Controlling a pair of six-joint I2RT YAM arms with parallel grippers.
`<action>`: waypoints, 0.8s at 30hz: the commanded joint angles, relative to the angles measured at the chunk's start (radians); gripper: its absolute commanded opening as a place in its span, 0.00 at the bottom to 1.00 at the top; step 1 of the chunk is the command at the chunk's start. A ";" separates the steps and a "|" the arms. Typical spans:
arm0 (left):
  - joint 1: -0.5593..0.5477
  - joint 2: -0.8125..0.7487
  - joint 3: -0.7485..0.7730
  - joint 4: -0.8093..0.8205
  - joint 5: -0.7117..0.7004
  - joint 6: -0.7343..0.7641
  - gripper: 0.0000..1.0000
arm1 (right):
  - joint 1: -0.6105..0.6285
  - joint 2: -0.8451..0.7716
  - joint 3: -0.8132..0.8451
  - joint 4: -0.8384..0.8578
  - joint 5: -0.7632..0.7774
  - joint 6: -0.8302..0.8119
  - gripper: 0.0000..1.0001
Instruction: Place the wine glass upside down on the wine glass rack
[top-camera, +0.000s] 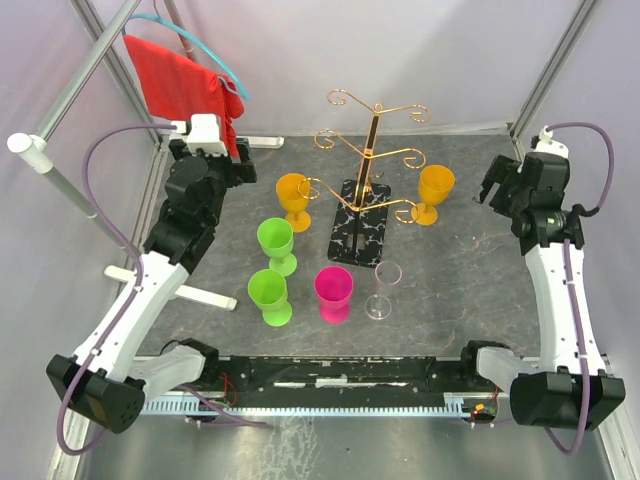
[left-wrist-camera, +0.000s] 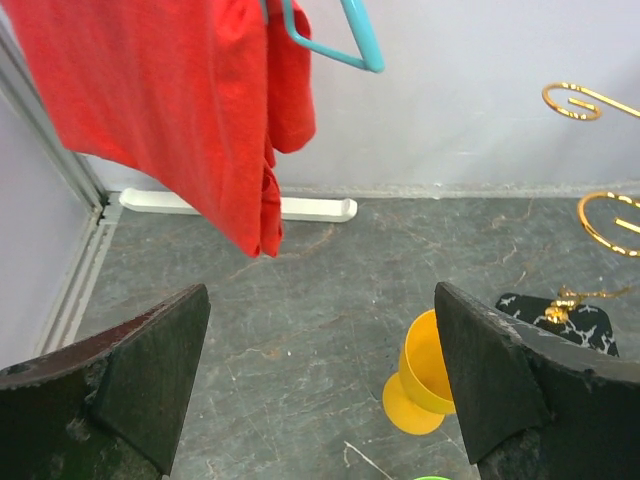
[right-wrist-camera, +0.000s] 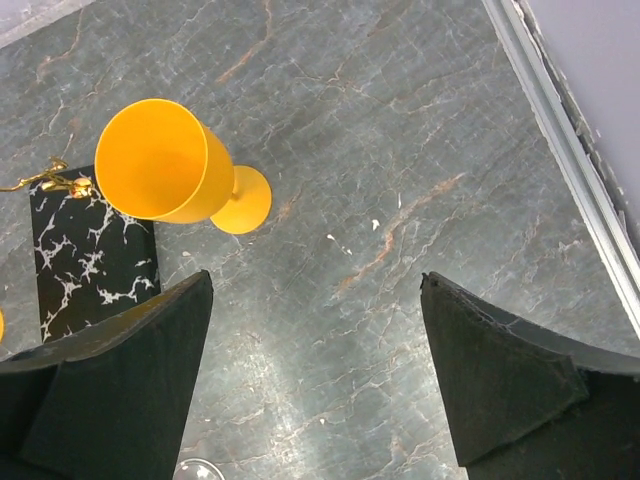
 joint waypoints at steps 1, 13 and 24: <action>-0.001 0.044 0.034 0.016 0.066 -0.011 0.99 | -0.001 0.023 0.068 0.044 -0.043 -0.038 0.90; 0.000 0.185 0.065 0.183 0.119 -0.026 0.99 | 0.000 0.284 0.085 0.290 -0.243 0.042 0.73; 0.027 0.478 0.288 0.210 0.178 -0.050 0.99 | 0.000 0.406 0.160 0.306 -0.250 0.007 0.75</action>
